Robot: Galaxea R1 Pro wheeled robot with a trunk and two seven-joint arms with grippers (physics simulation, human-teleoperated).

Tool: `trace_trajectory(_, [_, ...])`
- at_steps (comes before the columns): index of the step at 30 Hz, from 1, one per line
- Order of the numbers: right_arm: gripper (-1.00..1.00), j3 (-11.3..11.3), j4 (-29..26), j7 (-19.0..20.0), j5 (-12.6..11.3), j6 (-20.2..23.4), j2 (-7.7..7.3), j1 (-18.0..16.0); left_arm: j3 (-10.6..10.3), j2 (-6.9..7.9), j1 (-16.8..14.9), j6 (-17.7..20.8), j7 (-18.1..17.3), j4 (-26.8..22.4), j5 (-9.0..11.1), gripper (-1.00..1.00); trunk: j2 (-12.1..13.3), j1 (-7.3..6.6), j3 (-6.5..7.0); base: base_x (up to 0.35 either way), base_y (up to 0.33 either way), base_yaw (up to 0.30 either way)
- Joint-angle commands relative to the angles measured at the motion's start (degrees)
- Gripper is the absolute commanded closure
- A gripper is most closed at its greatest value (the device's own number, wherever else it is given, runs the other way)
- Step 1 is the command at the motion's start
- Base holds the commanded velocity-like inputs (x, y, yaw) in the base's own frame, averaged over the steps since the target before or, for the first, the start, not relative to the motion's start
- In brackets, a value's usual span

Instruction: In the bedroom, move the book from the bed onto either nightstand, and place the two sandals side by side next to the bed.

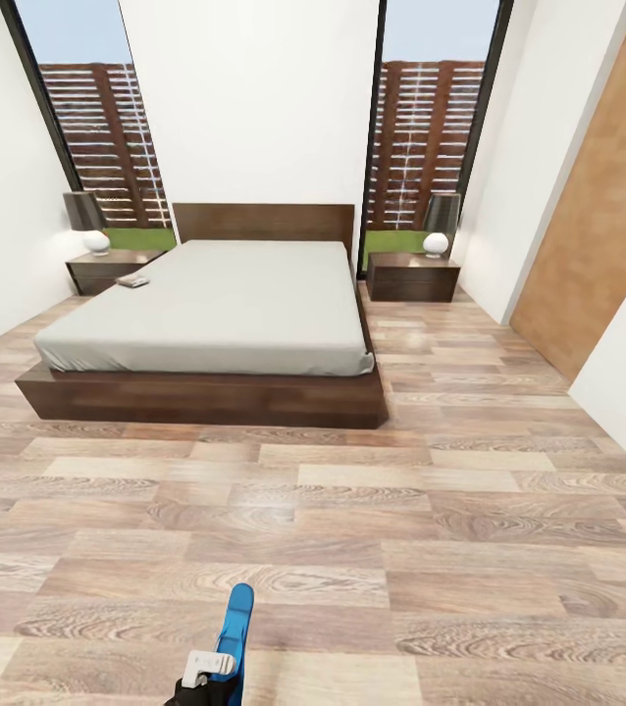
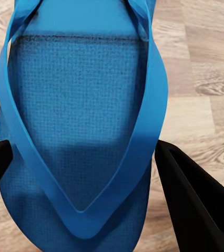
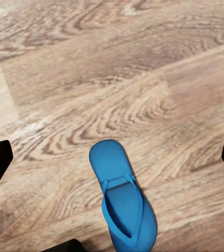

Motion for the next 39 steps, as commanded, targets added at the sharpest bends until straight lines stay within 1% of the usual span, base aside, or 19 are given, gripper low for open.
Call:
trace_trajectory(1, [-1.00, -0.5, 0.1, 0.4, -0.1, -0.2, 0.00, 0.0, 0.4, -0.02, -0.1, 0.0, -0.4, 0.1, 0.0, 1.00, -0.4, 0.22, -0.23, 0.000, 0.000, 0.000])
trace_trajectory(25, [-1.00, -0.4, 0.2, 0.4, -0.1, 0.8, -0.08, 0.0, 0.4, 0.02, 0.0, 0.0, -0.4, 0.1, 0.0, 1.00, -10.1, 5.49, -4.54, 0.000, 0.000, 0.000])
trace_trajectory(26, [-1.00, -0.4, 0.2, 0.4, 0.0, 0.8, -0.08, 0.0, 0.4, 0.02, 0.0, 0.0, -0.4, 0.1, 0.0, 1.00, -10.5, 5.71, -4.72, 0.000, 0.000, 0.000])
trace_trajectory(28, [-1.00, -0.4, 0.3, 0.4, 0.9, 0.8, -0.08, 0.0, 0.4, 0.01, 0.0, 0.0, -0.4, 0.1, 0.0, 1.00, -10.5, 5.71, -4.72, 0.000, 0.000, 0.000])
trace_trajectory(30, [-1.00, -0.4, 0.4, 0.4, 3.5, 0.8, -0.08, 0.0, 0.4, 0.01, 0.0, 0.0, -0.4, 0.1, 0.0, 1.00, -10.5, 5.71, -4.72, 0.000, 0.000, 0.000])
trace_trajectory(32, [-1.00, -0.4, 0.5, 0.4, 9.3, 0.8, -0.07, 0.0, 0.4, 0.02, -0.1, 0.0, -0.4, 0.1, 0.0, 1.00, -10.5, 5.71, -4.72, 0.000, 0.000, 0.000])
trace_trajectory(33, [-1.00, -0.4, 0.5, 0.4, 10.9, 0.9, -0.05, 0.0, 0.4, 0.02, -0.1, 0.0, -0.4, 0.1, 0.0, 1.00, -10.5, 5.71, -4.72, 0.000, 0.000, 0.000])
trace_trajectory(34, [-1.00, -0.5, 0.6, 0.4, 13.9, 0.9, -0.03, 0.0, 0.4, 0.02, 0.0, 0.0, -0.4, 0.1, 0.0, 1.00, -10.5, 5.71, -4.72, 0.000, 0.000, 0.000])
trace_trajectory(35, [-1.00, -0.5, 0.6, 0.4, 16.4, 0.9, -0.02, 0.0, 0.4, 0.02, 0.0, 0.0, -0.4, 0.1, 0.0, 1.00, -10.5, 5.71, -4.72, 0.000, 0.000, 0.000])
trace_trajectory(36, [-1.00, -0.5, 0.6, 0.4, 18.2, 0.9, -0.01, 0.0, 0.4, 0.02, 0.0, 0.0, -0.4, 0.1, 0.0, 1.00, -10.5, 5.71, -4.72, 0.000, 0.000, 0.000])
trace_trajectory(38, [-1.00, -0.6, 0.6, 0.4, 19.8, 0.9, 0.00, 0.0, 0.4, 0.02, 0.0, 0.0, -0.4, 0.1, 0.0, 1.00, -10.5, 5.71, -4.72, 0.000, 0.000, 0.000])
trace_trajectory(39, [-1.00, -0.6, 0.6, 0.4, 20.1, 0.9, 0.00, 0.0, 0.4, 0.02, 0.0, 0.0, -0.4, 0.1, 0.0, 1.00, -10.5, 5.71, -4.72, 0.000, 0.000, 0.000])
